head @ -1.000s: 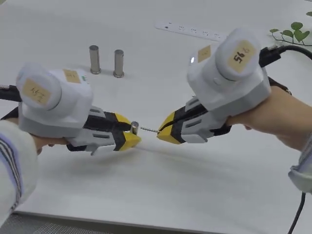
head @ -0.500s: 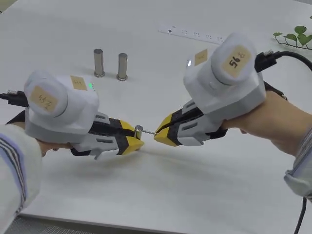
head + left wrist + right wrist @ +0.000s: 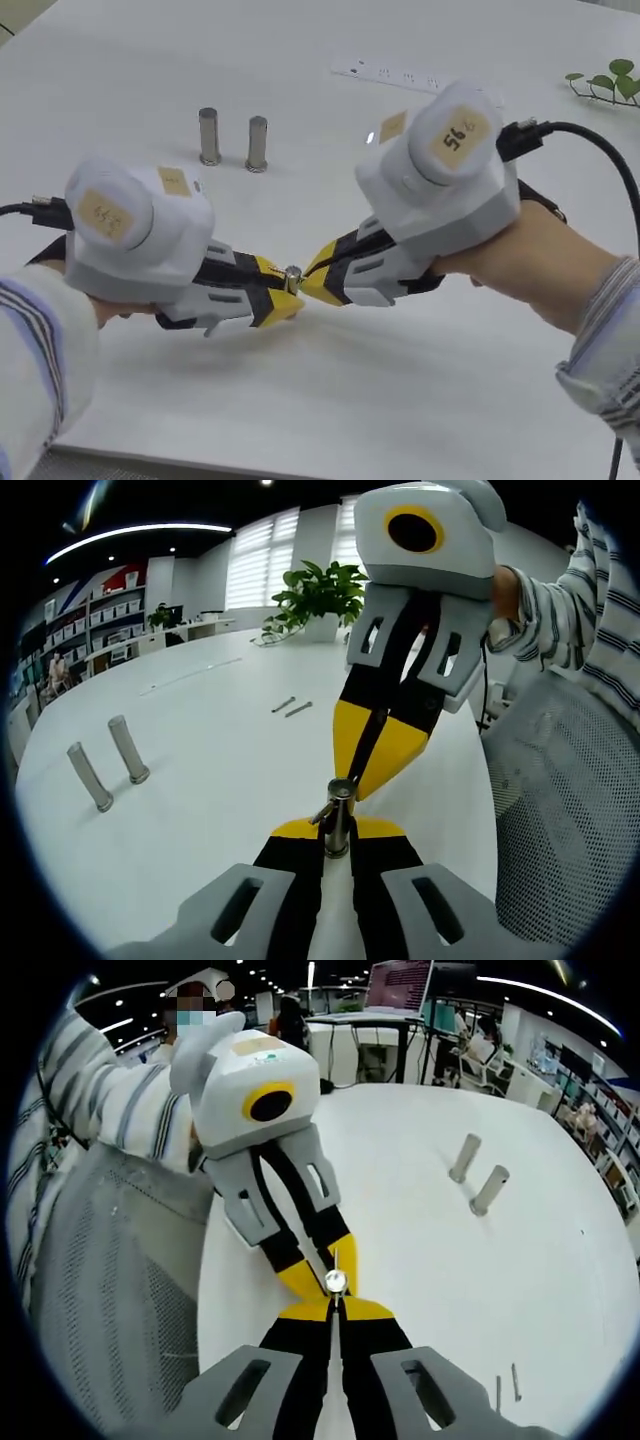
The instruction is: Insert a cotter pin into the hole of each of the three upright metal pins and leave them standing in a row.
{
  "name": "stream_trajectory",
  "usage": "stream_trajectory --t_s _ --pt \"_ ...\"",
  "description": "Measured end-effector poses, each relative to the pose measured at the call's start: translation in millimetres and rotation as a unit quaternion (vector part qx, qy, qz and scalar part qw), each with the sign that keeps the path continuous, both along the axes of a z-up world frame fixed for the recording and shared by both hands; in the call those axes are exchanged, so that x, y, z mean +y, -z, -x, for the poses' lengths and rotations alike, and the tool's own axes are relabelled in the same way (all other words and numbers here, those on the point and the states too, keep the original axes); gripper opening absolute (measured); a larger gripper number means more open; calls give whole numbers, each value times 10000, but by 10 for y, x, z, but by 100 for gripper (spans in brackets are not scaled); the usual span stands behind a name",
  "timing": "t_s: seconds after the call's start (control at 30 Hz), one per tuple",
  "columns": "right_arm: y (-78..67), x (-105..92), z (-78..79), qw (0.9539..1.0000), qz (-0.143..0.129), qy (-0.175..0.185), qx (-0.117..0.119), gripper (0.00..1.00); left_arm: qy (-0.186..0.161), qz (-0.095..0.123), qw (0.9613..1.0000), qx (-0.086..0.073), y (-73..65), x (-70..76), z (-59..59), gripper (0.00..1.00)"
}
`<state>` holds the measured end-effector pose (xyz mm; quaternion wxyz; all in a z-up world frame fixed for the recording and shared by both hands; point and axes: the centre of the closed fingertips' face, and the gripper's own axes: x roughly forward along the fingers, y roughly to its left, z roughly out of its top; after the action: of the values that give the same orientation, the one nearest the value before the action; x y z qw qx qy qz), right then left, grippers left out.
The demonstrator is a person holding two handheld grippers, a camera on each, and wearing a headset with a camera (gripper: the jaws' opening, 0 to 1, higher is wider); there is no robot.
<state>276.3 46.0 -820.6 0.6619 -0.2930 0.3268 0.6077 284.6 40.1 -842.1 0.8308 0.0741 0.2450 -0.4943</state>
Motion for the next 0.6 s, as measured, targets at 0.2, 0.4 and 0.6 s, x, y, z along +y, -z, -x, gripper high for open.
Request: stream_trajectory --t_s 0.2,0.4,0.6 --pt "-24 -141 -1 10000 -11 -21 24 6 -6 13 10000 1 2 -1 6 8" --pt "-37 -137 17 9997 -146 76 165 4 -25 32 10000 21 5 0 3 8" --pt "-49 -69 11 9997 -207 78 125 3 -29 32 10000 42 11 -1 4 8"
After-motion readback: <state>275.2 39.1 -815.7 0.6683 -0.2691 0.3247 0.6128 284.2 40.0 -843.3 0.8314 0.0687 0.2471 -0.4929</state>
